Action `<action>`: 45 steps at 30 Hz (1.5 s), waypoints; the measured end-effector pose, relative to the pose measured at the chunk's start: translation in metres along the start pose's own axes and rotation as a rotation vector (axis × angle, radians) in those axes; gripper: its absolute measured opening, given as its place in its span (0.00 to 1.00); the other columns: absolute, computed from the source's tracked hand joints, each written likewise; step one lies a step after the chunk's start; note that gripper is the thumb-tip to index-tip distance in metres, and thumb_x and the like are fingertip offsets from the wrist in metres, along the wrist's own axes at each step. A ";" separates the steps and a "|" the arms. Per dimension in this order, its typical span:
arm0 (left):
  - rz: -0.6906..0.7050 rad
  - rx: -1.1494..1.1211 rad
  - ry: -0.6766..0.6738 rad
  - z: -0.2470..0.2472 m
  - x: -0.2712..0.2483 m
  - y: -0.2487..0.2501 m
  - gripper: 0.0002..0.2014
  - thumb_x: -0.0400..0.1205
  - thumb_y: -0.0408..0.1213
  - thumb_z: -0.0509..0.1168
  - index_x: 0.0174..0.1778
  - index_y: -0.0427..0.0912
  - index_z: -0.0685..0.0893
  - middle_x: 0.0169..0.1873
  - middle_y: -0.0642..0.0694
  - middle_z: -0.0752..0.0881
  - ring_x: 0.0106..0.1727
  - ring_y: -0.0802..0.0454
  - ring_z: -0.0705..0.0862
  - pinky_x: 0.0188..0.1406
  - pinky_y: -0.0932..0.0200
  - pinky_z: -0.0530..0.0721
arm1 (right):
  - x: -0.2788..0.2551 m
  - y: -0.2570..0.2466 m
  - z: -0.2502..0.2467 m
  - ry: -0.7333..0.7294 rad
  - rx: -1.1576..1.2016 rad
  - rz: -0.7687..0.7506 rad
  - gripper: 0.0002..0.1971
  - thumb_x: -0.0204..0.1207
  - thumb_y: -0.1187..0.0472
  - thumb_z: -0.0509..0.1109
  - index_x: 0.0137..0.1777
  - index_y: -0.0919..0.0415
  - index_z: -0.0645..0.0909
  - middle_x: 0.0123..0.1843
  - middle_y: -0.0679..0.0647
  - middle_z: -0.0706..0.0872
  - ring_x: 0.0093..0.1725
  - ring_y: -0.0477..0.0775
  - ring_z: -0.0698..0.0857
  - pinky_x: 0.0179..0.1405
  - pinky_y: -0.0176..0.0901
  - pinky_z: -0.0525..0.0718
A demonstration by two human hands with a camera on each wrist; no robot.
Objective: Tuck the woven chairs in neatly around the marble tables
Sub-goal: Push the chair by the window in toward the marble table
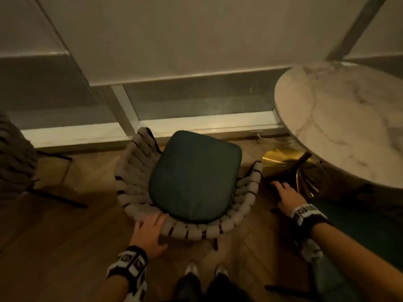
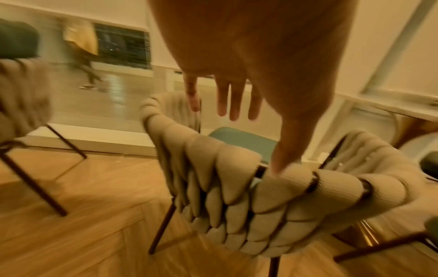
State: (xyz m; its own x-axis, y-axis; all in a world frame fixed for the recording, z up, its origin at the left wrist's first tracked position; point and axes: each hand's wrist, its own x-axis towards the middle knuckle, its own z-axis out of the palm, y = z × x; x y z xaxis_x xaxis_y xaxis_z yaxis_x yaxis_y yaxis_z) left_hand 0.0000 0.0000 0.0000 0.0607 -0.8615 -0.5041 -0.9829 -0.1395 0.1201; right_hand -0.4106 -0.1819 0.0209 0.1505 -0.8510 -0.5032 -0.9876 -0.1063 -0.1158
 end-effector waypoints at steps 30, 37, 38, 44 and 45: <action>-0.019 0.132 0.026 0.001 0.044 -0.062 0.25 0.82 0.26 0.56 0.72 0.54 0.71 0.81 0.45 0.58 0.82 0.38 0.40 0.75 0.25 0.42 | -0.047 -0.121 0.148 0.138 -0.239 -0.422 0.24 0.46 0.49 0.85 0.44 0.46 0.84 0.41 0.50 0.85 0.45 0.57 0.83 0.57 0.54 0.65; 0.193 -0.033 0.133 0.043 0.008 0.005 0.36 0.70 0.24 0.65 0.76 0.42 0.64 0.79 0.37 0.61 0.82 0.40 0.53 0.81 0.37 0.46 | -0.013 -0.072 0.103 -0.022 -0.334 -0.461 0.43 0.57 0.36 0.77 0.73 0.46 0.68 0.72 0.50 0.74 0.72 0.58 0.69 0.73 0.59 0.62; 0.243 0.035 0.095 0.053 0.003 0.017 0.38 0.69 0.26 0.66 0.76 0.44 0.64 0.79 0.40 0.63 0.81 0.43 0.55 0.80 0.34 0.42 | -0.008 -0.061 0.095 -0.030 -0.359 -0.418 0.42 0.59 0.37 0.76 0.74 0.45 0.66 0.74 0.50 0.72 0.74 0.57 0.67 0.75 0.59 0.60; 0.281 0.156 -0.062 0.077 0.007 0.029 0.36 0.46 0.41 0.84 0.52 0.60 0.84 0.48 0.58 0.89 0.53 0.55 0.87 0.72 0.28 0.37 | 0.003 -0.043 0.089 -0.046 -0.291 -0.319 0.28 0.75 0.45 0.68 0.73 0.38 0.64 0.74 0.48 0.74 0.78 0.57 0.62 0.76 0.59 0.58; 0.275 0.159 -0.067 0.076 0.008 0.029 0.36 0.44 0.41 0.84 0.49 0.61 0.85 0.46 0.59 0.89 0.52 0.55 0.88 0.71 0.27 0.39 | 0.001 -0.044 0.092 -0.039 -0.273 -0.313 0.27 0.74 0.46 0.68 0.73 0.37 0.65 0.73 0.48 0.74 0.78 0.57 0.62 0.76 0.59 0.58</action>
State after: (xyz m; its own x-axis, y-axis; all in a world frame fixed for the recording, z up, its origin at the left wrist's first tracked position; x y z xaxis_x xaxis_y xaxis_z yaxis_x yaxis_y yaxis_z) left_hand -0.0412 0.0263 -0.0653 -0.2169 -0.8215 -0.5273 -0.9761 0.1762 0.1269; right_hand -0.3627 -0.1312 -0.0531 0.4417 -0.7363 -0.5126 -0.8688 -0.4937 -0.0394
